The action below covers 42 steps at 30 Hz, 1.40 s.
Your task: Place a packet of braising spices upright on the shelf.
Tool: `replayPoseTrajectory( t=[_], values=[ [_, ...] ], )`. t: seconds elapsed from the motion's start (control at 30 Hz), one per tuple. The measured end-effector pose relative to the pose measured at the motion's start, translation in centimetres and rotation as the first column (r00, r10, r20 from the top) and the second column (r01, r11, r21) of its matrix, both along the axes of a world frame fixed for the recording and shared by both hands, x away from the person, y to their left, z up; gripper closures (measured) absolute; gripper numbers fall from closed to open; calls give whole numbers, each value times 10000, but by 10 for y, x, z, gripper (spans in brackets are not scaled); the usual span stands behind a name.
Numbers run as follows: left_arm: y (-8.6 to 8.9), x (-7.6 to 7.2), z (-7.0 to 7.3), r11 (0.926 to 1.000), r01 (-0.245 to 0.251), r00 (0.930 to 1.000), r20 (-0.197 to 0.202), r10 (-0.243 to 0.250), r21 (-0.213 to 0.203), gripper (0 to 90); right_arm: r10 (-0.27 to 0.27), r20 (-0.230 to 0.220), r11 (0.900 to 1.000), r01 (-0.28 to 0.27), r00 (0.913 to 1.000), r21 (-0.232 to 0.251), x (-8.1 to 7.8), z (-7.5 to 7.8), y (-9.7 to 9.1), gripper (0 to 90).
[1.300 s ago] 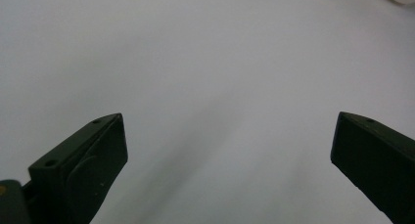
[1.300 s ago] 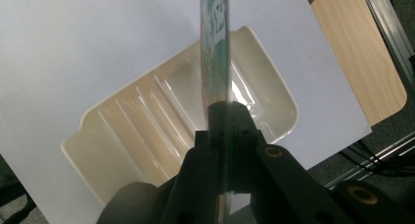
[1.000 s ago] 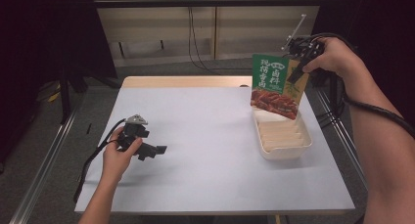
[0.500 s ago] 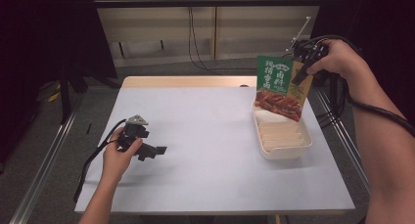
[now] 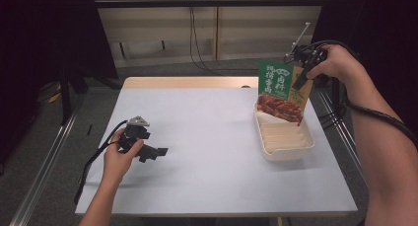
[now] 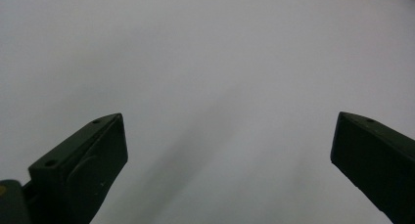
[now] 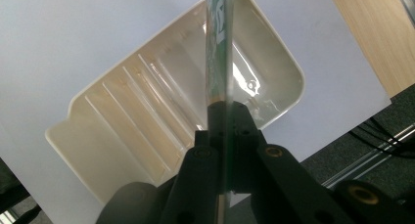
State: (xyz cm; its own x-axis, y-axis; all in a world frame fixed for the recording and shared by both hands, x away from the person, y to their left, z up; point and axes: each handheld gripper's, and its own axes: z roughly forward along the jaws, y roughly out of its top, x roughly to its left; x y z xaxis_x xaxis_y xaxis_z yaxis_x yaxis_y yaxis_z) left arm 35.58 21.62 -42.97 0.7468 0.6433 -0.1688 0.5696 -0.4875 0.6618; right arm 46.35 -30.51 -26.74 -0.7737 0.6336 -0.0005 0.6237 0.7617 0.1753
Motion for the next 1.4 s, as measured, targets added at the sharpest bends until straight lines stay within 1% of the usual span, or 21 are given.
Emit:
replayPoseTrajectory(
  t=[0.07,0.1,0.17,0.2,0.23,0.33,0.4,0.47,0.53,0.57,0.63,0.7,0.77,0.97,1.03,1.1,1.23,1.27,1.33,1.37,1.4],
  values=[
    [0,0,0,10000,-1,10000,9,1,-36,3,-82,-35,10000,81,10000,-51,0,-1,1,900],
    [0,0,0,10000,5,10000,-25,-5,-38,3,-9,-37,10000,9,10000,-71,1,-1,1,900],
    [0,-1,0,10000,-17,10000,8,17,-43,3,-126,-139,9998,124,9998,-144,1,-1,2,900],
    [0,0,0,10000,-12,10000,22,12,-20,3,-106,-80,9999,105,9999,-136,1,-2,2,900],
    [0,-1,0,10000,15,10000,-83,-15,26,3,-36,-131,9999,34,9999,-155,2,-3,1,900],
    [0,0,0,10000,17,10000,-44,-17,-4,3,15,-95,9999,-16,10000,-144,3,-6,2,900],
    [0,0,0,10000,16,10000,-47,-16,-12,3,63,-88,10000,-63,9999,7,3,-10,2,898],
    [0,0,0,10000,32,10000,-34,-32,-3,3,51,-79,10000,-51,10000,-12,3,-11,3,898],
    [0,-1,0,10000,12,9999,-106,-12,-33,3,131,-147,9999,-131,9998,-7,3,-14,3,891],
    [0,0,0,10000,25,10000,-89,-25,-15,3,78,-208,10000,-78,9998,9,3,-15,3,888],
    [0,0,0,10000,33,10000,-87,-33,-34,3,73,-147,10000,-73,9999,-15,3,-16,3,888],
    [0,0,0,10000,50,9999,-89,-50,27,4,52,-239,10000,-53,9997,-51,2,-15,1,892],
    [0,0,0,10000,53,9999,-91,-53,7,6,-26,-210,10000,27,9998,31,1,-16,0,890],
    [-1,-1,0,10000,96,9999,-108,-95,20,6,-69,-240,9999,67,9997,-104,1,-19,-1,887],
    [-1,-1,0,9999,100,9999,-118,-100,20,6,-203,-279,9997,200,9994,-107,0,-19,-1,886],
    [-1,0,0,9999,156,9998,-129,-155,67,6,-287,-354,9996,287,9990,2,0,-19,-1,883],
    [-1,0,-1,9999,153,9998,-143,-152,51,6,-434,-400,9990,432,9983,-82,0,-18,-1,871],
    [-1,0,-1,9998,159,9998,-122,-158,80,6,-453,-453,9990,450,9979,-78,1,-19,0,855],
    [0,0,0,9999,128,9999,-76,-127,114,6,-505,-428,9986,499,9978,-155,1,-19,0,844],
    [-1,-1,-1,9999,130,9999,-64,-129,65,6,-494,-385,9985,483,9980,-273,1,-19,0,821],
    [-1,-1,-1,9999,121,9999,-35,-121,57,6,-494,-385,9985,483,9980,-273,1,-19,0,821]
  ],
)
